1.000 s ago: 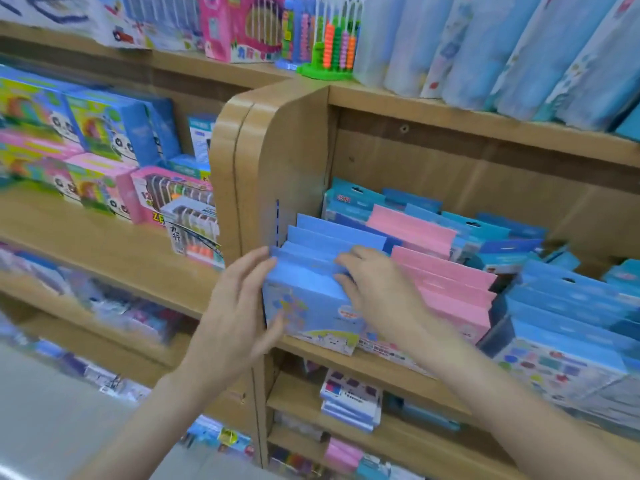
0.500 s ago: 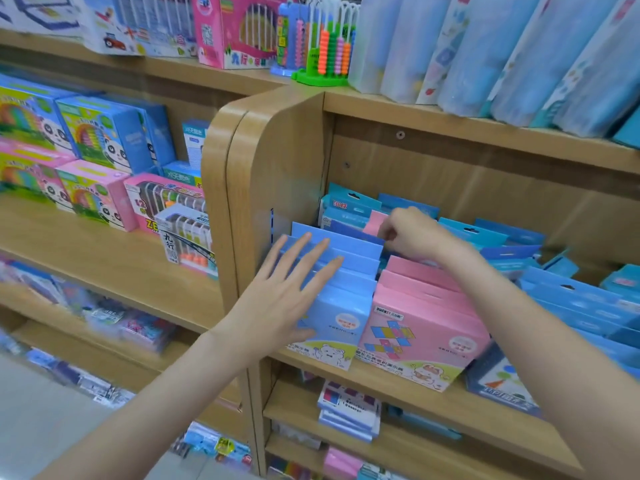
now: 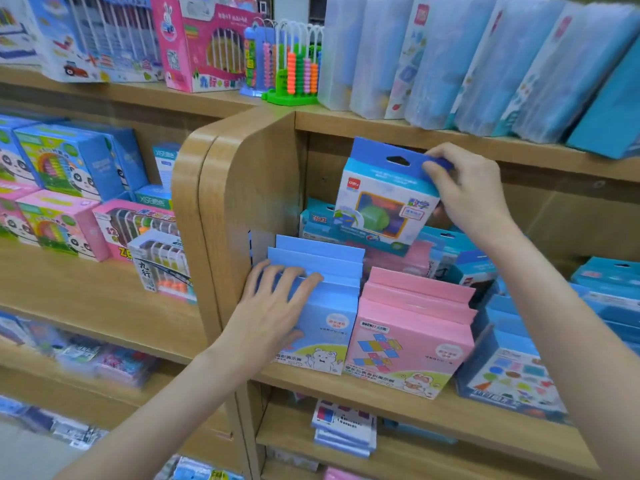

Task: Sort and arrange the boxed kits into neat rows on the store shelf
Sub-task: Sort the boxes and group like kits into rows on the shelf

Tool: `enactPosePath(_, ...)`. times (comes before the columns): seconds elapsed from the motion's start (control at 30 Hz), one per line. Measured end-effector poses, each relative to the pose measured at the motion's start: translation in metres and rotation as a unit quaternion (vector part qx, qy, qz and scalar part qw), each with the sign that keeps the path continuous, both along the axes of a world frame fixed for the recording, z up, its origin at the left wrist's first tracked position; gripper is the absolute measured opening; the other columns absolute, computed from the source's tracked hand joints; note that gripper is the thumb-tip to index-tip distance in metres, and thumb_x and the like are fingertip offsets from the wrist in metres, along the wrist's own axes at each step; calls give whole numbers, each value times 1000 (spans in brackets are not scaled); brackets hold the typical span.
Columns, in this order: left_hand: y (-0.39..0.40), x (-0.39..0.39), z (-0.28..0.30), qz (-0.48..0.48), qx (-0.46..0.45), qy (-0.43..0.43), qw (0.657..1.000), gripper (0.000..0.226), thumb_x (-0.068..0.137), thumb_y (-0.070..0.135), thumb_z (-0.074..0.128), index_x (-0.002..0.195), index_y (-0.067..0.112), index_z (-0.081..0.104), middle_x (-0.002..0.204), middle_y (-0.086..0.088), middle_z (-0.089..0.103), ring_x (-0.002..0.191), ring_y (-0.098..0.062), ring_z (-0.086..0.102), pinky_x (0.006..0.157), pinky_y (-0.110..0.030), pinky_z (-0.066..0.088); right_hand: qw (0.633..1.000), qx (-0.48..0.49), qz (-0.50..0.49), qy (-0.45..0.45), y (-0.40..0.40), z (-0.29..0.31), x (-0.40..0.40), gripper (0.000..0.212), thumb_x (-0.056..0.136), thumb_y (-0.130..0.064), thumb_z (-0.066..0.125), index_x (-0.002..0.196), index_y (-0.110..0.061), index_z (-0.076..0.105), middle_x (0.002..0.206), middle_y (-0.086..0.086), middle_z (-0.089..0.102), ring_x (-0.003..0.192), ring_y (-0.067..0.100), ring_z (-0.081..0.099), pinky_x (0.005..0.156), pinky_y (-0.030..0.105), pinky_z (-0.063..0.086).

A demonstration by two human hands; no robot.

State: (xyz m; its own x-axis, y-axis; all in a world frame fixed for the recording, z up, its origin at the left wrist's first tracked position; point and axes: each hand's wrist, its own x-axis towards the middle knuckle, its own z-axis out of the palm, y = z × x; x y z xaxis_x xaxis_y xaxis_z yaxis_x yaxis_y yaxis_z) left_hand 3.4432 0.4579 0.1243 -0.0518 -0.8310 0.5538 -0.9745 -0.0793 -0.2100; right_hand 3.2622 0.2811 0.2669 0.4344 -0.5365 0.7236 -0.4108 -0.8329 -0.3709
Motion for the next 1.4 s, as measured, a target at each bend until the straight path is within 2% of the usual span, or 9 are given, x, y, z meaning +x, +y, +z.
enactPosePath(0.17, -5, 1, -4, 1, -4, 28, 1000, 96, 33, 28, 92, 117, 13, 47, 103, -11, 59, 91, -32, 52, 99, -45, 25, 997, -6, -32, -63, 3, 19, -30, 18, 88, -20, 49, 93, -8, 61, 73, 7, 57, 51, 13, 52, 52, 36, 44)
enactPosePath(0.43, -6, 3, -2, -46, 18, 77, 996, 106, 45, 36, 88, 132, 11, 35, 130, -14, 46, 122, -30, 33, 111, -45, 4, 996, 3, -52, -66, 18, 25, -77, 14, 87, -23, 49, 92, -17, 60, 74, 28, 59, 52, 23, 53, 37, 25, 44)
enactPosePath(0.57, 1, -16, 2, -110, -38, 159, 980, 75, 76, 50, 58, 136, 13, 32, 142, -8, 32, 134, -26, 25, 113, -42, 1, 994, 11, -65, -87, 26, 34, -116, 11, 84, -32, 49, 81, -39, 55, 68, 7, 56, 48, 12, 53, 46, 36, 49)
enactPosePath(0.67, -6, -50, 0, -165, -74, 189, 965, 51, 85, 40, 46, 128, 13, 38, 137, -6, 36, 130, -26, 32, 113, -43, 9, 993, 8, -87, -79, 33, 39, -152, 12, 79, -41, 47, 76, -49, 56, 66, -10, 59, 61, 36, 50, 57, 52, 44)
enactPosePath(0.77, -22, -88, -3, -198, -91, 188, 958, 44, 83, 29, 46, 123, 12, 40, 132, -6, 38, 125, -25, 36, 113, -43, 13, 992, 36, -88, -78, 37, 35, -195, 12, 78, -40, 49, 78, -47, 58, 66, -10, 61, 63, 25, 50, 57, 45, 47)
enactPosePath(0.9, -44, -142, -5, -237, -92, 192, 948, 42, 80, 23, 45, 120, 11, 42, 128, -6, 40, 119, -26, 39, 111, -40, 17, 992, 83, -91, -38, 42, 23, -264, 20, 84, -24, 52, 81, -42, 61, 66, -31, 61, 53, -5, 51, 48, 11, 40)
enactPosePath(1.07, -74, -222, -13, -263, -96, 192, 941, 41, 79, 17, 46, 119, 9, 44, 127, -9, 44, 116, -29, 44, 106, -46, 27, 987, 105, -122, 13, 38, 6, -364, 18, 91, -10, 54, 88, -27, 59, 58, -22, 61, 46, -2, 51, 35, 12, 38)
enactPosePath(1.27, -108, -328, -11, -271, -88, 185, 940, 40, 80, 18, 45, 118, 9, 44, 124, -13, 51, 115, -28, 43, 108, -43, 21, 975, 118, -165, 91, 20, -24, -467, 15, 83, -32, 48, 86, -22, 58, 69, 1, 58, 58, 4, 50, 55, 15, 38)
enactPosePath(1.4, -126, -381, -10, -268, -65, 171, 946, 39, 80, 20, 47, 118, 10, 44, 125, -12, 51, 117, -27, 43, 108, -46, 23, 961, 148, -172, 159, -3, -75, -506, 16, 87, -22, 55, 90, -8, 63, 79, -1, 59, 72, 2, 54, 66, 15, 37)
